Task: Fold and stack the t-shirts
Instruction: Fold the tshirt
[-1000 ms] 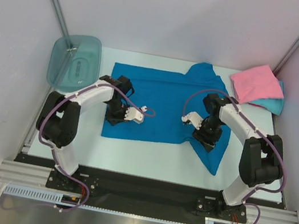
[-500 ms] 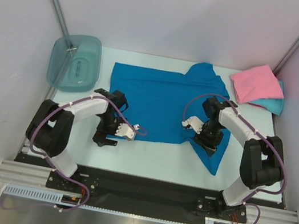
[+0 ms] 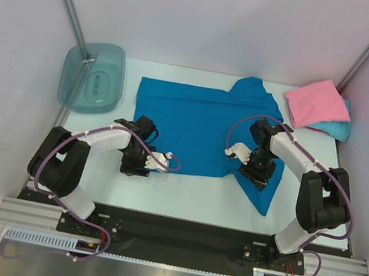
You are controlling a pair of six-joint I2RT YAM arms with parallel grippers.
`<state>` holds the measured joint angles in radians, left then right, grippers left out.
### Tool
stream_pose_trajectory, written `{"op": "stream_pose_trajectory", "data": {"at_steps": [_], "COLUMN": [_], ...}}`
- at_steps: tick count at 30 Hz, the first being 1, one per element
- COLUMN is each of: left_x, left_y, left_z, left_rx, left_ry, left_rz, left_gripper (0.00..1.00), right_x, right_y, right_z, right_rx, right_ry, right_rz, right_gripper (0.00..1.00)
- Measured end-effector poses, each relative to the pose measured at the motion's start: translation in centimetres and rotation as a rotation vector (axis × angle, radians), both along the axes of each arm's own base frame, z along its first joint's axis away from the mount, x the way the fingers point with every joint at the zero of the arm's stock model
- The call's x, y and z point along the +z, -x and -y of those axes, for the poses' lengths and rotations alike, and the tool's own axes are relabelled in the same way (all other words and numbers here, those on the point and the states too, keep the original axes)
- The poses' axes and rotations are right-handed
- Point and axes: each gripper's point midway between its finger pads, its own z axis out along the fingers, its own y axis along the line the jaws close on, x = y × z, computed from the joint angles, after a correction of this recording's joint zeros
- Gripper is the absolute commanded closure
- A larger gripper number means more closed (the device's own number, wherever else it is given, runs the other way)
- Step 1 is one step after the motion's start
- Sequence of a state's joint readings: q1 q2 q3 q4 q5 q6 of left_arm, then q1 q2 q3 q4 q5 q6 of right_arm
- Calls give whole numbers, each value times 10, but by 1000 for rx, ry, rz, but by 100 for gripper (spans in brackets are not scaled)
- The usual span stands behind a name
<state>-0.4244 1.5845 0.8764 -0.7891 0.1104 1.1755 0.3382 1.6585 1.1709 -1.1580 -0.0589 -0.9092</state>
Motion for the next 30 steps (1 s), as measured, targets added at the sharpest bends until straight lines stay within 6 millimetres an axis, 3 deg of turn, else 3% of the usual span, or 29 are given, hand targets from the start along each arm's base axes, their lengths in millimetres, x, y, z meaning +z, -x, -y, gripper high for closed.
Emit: {"op": "stream_pose_trajectory", "data": {"at_steps": [5, 8, 9, 11, 15, 17, 24, 30], "left_x": [0, 0, 0, 0, 0, 0, 0, 0], "left_y": [1, 0, 0, -3, -7, -8, -8, -12], "left_z": [-1, -2, -2, -3, -3, -3, -4, -7], "left_rx": [16, 16, 17, 14, 4, -2, -23, -16], "left_ry": [-5, -7, -9, -12, -15, -16, -22, -22], "left_rz": [6, 9, 10, 21, 39, 44, 45, 22], "left_gripper": [42, 60, 71, 81, 86, 100, 100, 100], "right_x": [0, 0, 1, 1, 4, 5, 7, 9], "right_y": [-1, -3, -4, -6, -11, -14, -14, 3], "right_z": [2, 4, 5, 7, 9, 10, 13, 17], "right_rx": [-1, -9, -13, -19, -29, -33, -32, 14], "right_ry": [5, 7, 8, 10, 9, 8, 11, 8], "right_rz": [3, 10, 12, 17, 34, 41, 38, -1], "right_gripper": [54, 55, 55, 55, 55, 55, 53, 47]}}
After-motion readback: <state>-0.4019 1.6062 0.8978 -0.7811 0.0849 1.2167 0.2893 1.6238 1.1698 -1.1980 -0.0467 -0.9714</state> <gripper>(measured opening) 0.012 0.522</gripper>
